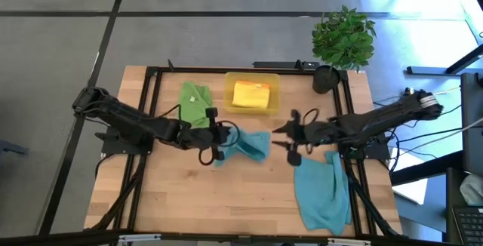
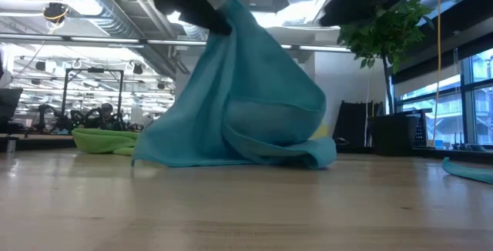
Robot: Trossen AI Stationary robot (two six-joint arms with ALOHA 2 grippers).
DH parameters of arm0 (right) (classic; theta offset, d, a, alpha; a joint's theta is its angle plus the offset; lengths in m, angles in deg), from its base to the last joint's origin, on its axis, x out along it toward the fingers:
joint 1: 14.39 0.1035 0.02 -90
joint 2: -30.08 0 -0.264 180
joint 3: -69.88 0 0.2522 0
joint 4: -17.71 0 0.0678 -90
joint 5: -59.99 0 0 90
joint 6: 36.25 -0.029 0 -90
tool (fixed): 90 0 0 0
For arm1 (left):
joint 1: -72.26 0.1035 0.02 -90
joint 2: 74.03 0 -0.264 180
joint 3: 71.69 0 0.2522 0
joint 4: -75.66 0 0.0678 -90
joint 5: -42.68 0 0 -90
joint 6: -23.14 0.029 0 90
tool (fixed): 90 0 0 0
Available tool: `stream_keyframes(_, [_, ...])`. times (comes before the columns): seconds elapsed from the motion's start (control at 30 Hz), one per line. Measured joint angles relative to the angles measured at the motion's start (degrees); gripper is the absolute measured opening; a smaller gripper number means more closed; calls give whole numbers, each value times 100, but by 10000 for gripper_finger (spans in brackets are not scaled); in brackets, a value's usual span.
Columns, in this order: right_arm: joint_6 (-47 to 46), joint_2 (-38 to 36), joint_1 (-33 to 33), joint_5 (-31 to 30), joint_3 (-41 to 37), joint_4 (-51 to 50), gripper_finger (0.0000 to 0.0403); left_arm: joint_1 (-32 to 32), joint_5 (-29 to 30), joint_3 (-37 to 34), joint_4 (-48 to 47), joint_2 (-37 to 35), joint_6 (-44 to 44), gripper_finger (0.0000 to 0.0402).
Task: Fold microfiber towels
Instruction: Fold the top blue microfiber cloth
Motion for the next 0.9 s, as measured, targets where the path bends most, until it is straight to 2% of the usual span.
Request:
stream_keyframes(0.1, [194,627,75,153,0,626,176,164,-79,0,-129,0,-169,0])
stream_keyframes(0.2, [360,1143,130,252,0,1226,176,340,-422,0,-202,0,-290,0])
stream_keyframes(0.4, [361,1840,139,415,0,2046,176,517,-535,0,-226,0,-335,0])
stream_keyframes(0.57, [222,2283,-53,457,171,2058,176,592,-538,0,-232,2,-336,0])
stream_keyframes(0.7, [333,2754,-244,734,606,1964,176,594,-538,0,-232,2,-336,0])
stream_keyframes(0.9, [345,3569,-554,737,1483,1026,176,594,-537,0,-232,4,-336,0])
